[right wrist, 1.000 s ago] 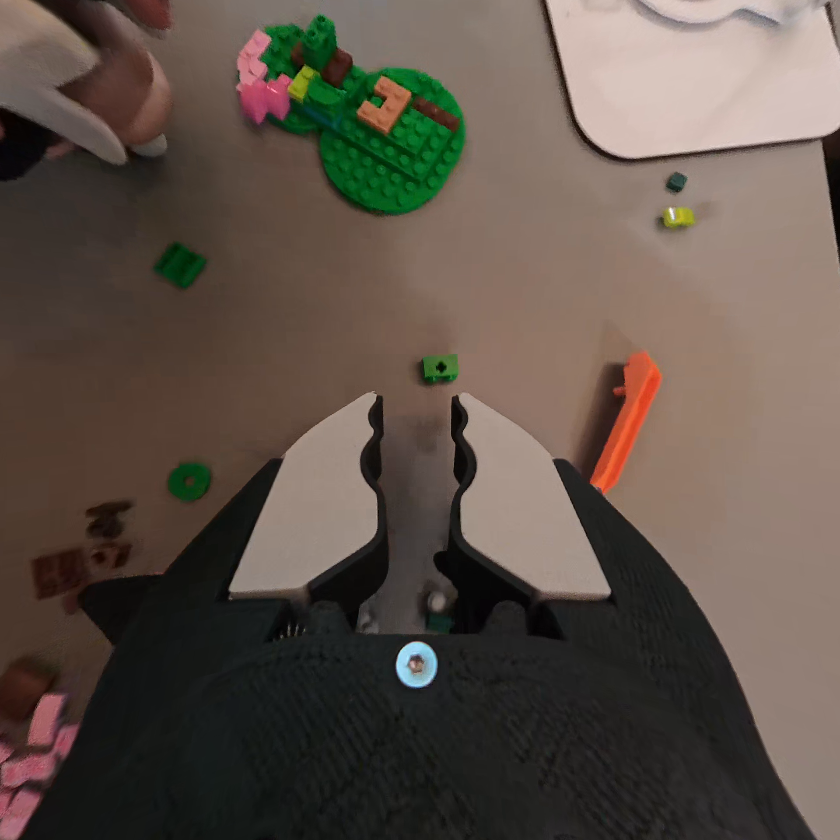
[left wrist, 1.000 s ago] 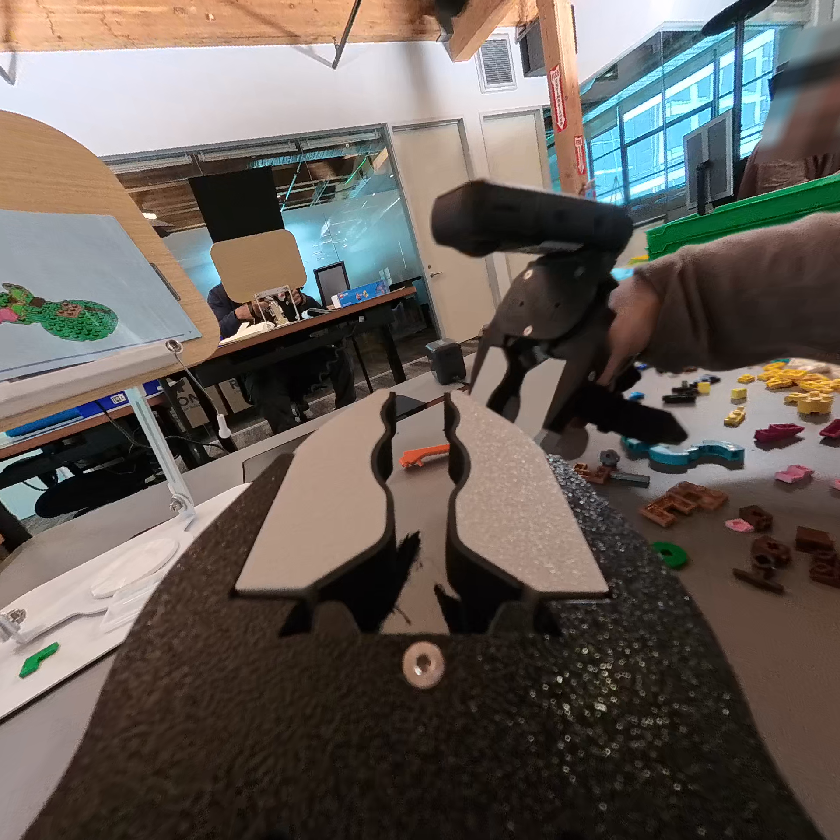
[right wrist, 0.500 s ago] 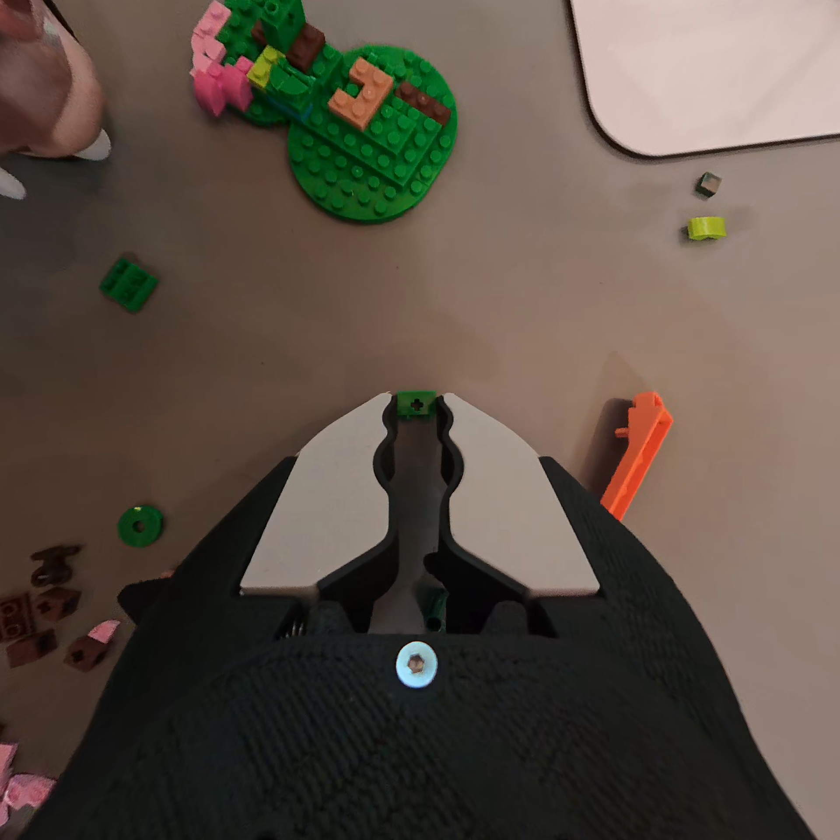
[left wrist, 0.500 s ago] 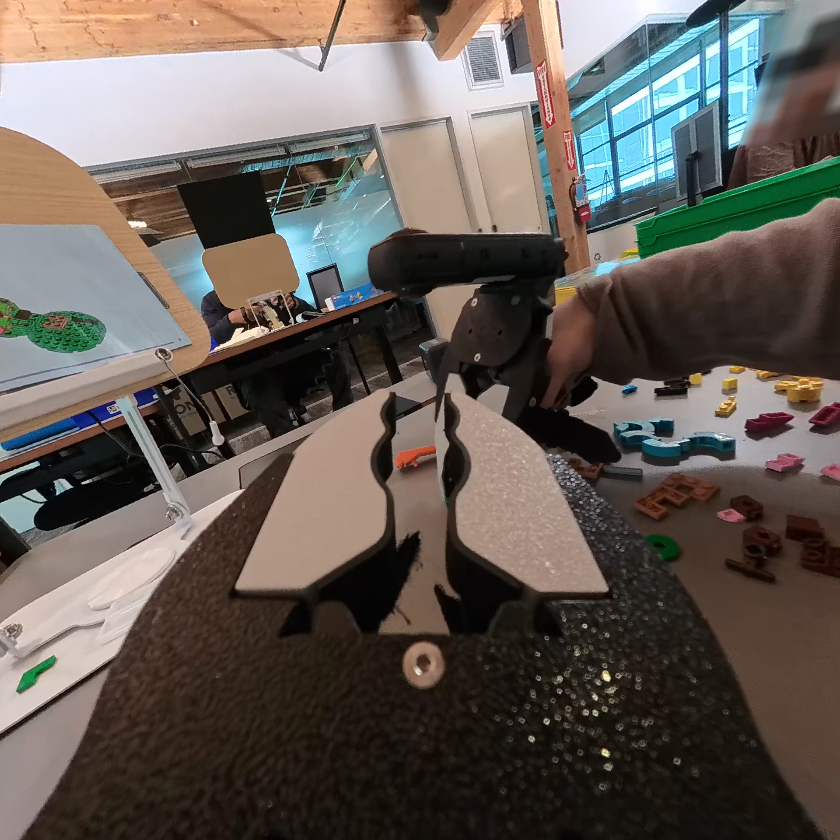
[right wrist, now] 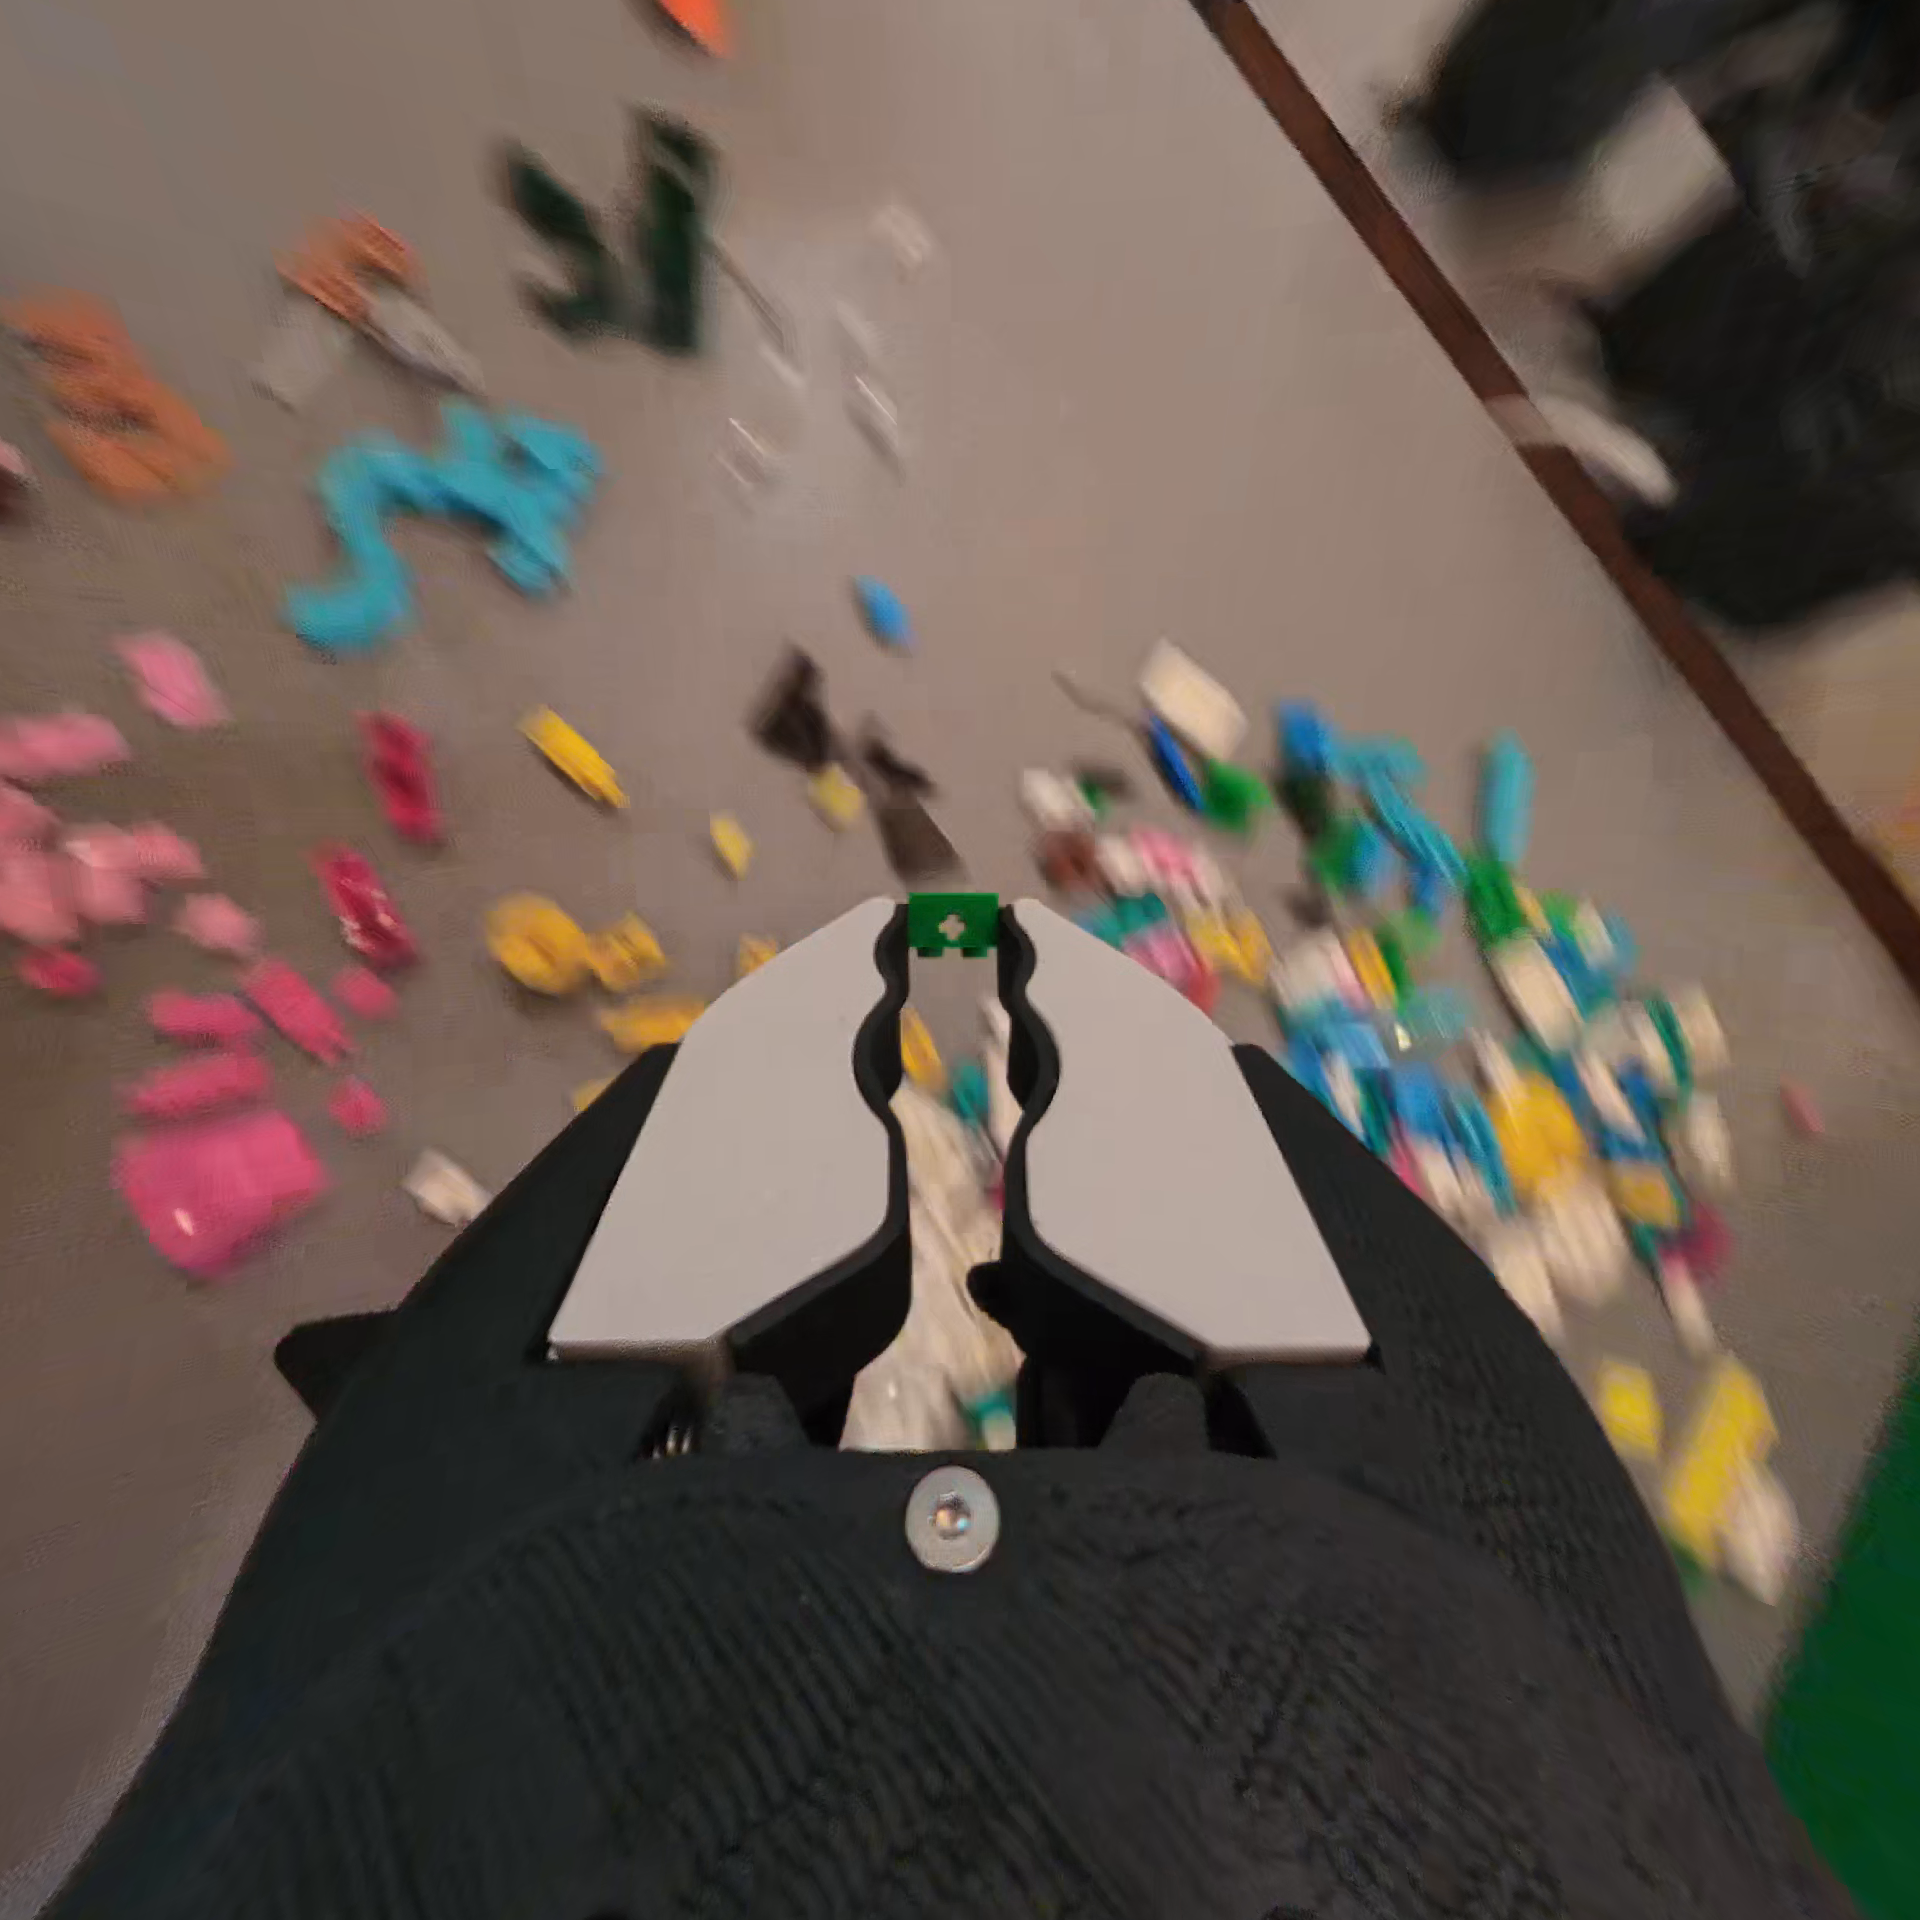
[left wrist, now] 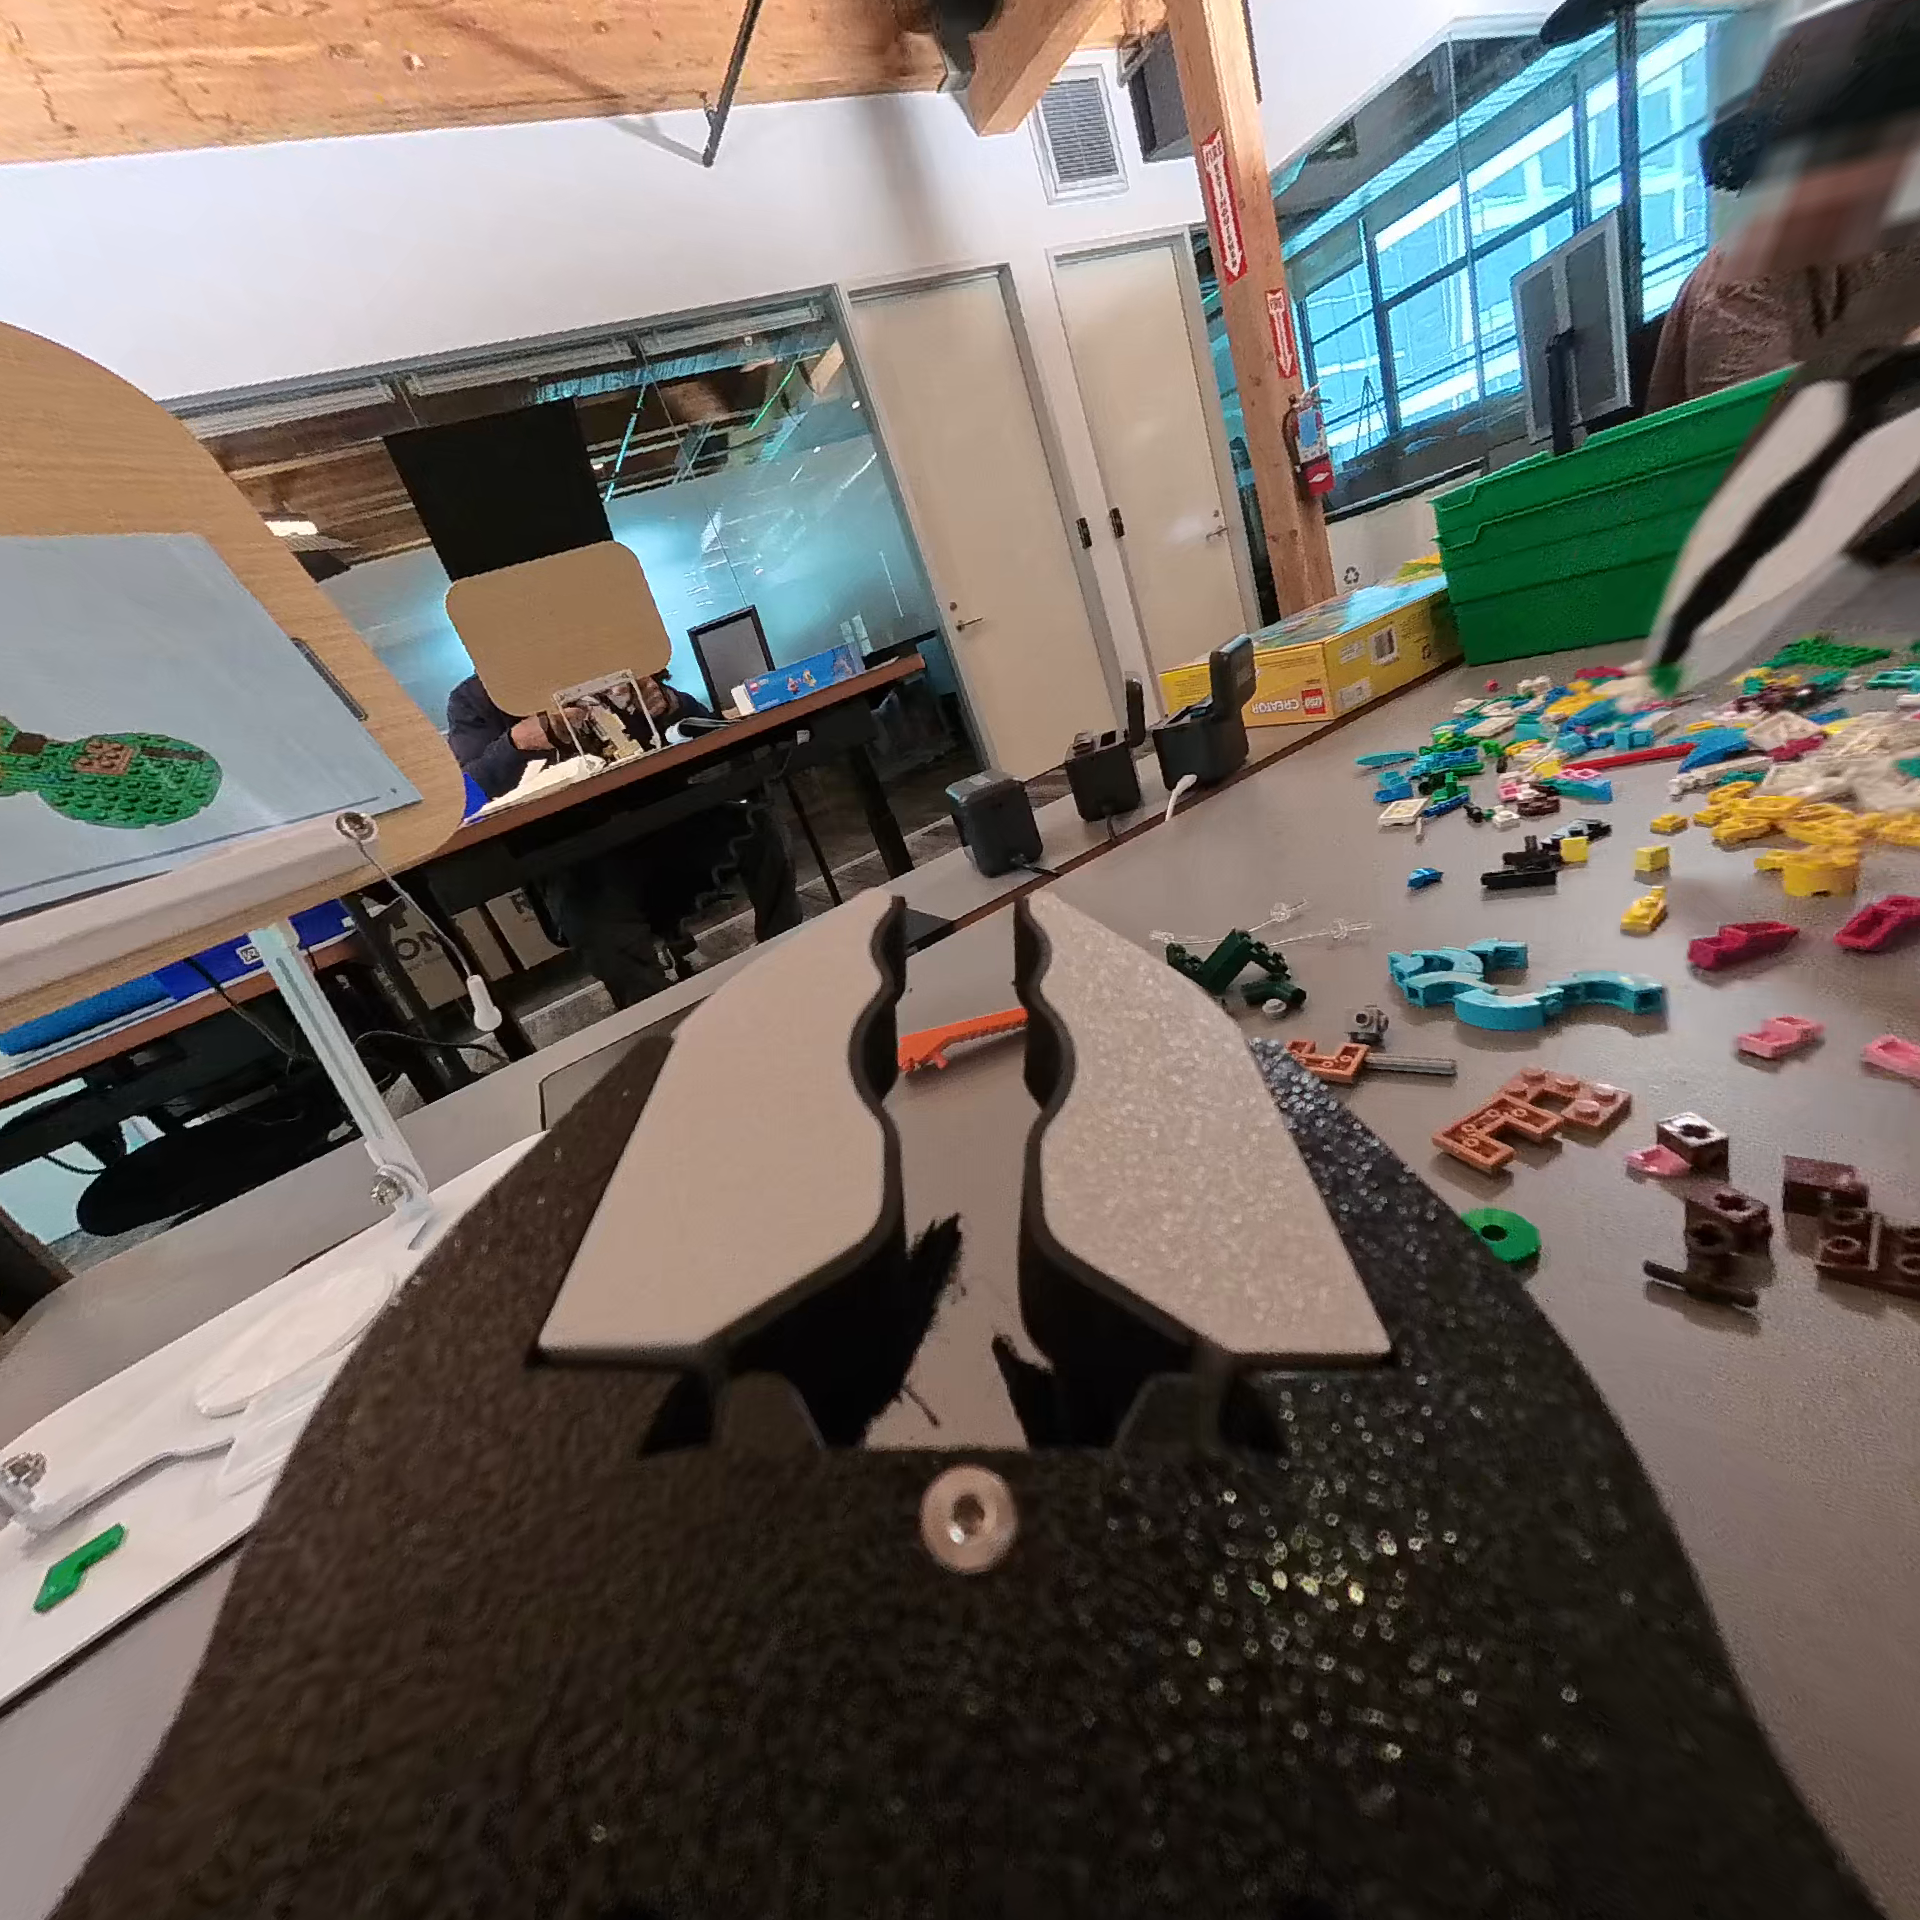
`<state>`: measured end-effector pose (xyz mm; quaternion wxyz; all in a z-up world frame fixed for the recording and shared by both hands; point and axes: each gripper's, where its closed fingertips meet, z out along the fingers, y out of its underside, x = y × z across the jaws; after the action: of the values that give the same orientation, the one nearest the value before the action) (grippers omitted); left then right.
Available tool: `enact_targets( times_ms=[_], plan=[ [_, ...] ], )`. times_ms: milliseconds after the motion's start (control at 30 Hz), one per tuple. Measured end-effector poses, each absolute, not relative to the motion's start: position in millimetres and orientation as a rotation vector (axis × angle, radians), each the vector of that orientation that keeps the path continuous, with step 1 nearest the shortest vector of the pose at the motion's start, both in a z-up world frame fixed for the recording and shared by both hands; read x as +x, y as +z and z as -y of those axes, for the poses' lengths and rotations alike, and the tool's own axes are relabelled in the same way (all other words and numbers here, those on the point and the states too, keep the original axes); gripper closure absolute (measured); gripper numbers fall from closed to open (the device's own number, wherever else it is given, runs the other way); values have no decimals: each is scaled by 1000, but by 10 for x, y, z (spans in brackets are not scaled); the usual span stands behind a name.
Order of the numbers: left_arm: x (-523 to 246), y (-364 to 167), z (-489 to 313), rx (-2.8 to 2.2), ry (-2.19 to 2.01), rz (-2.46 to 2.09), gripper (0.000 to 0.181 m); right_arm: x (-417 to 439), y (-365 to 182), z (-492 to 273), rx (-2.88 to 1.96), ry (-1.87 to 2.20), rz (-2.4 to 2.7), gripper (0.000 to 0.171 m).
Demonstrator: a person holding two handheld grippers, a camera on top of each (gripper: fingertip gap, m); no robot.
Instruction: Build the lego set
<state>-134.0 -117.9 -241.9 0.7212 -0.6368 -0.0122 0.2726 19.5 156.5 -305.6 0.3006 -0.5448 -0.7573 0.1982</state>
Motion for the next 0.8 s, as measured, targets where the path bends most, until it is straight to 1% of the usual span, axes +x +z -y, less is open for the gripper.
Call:
enact_targets(
  times_ms=[133,267,533,600,667,733,800],
  plan=[
    [-1335,-2423,1174,-1409,606,21,162,1096,-3137,-2486,-1744,284,1761,157],
    [-1328,-2426,1167,-1410,608,15,162,1572,-3273,-2924,-1899,233,1631,157],
    [-1320,-2432,1162,-1413,610,7,162,1744,-3535,-3086,-1987,193,1699,156],
    [-1319,-2434,1160,-1413,611,5,162,1709,-3510,-3090,-1990,218,1688,143],
    [-1318,-2436,1157,-1414,611,4,162,1586,-3413,-3046,-1932,302,1677,141],
    [-1316,-2437,1157,-1414,611,3,162,1440,-3343,-2967,-1892,407,1677,144],
    [-1314,-2436,1156,-1414,610,1,162,1350,-3358,-2919,-1892,443,1705,152]
  ],
)
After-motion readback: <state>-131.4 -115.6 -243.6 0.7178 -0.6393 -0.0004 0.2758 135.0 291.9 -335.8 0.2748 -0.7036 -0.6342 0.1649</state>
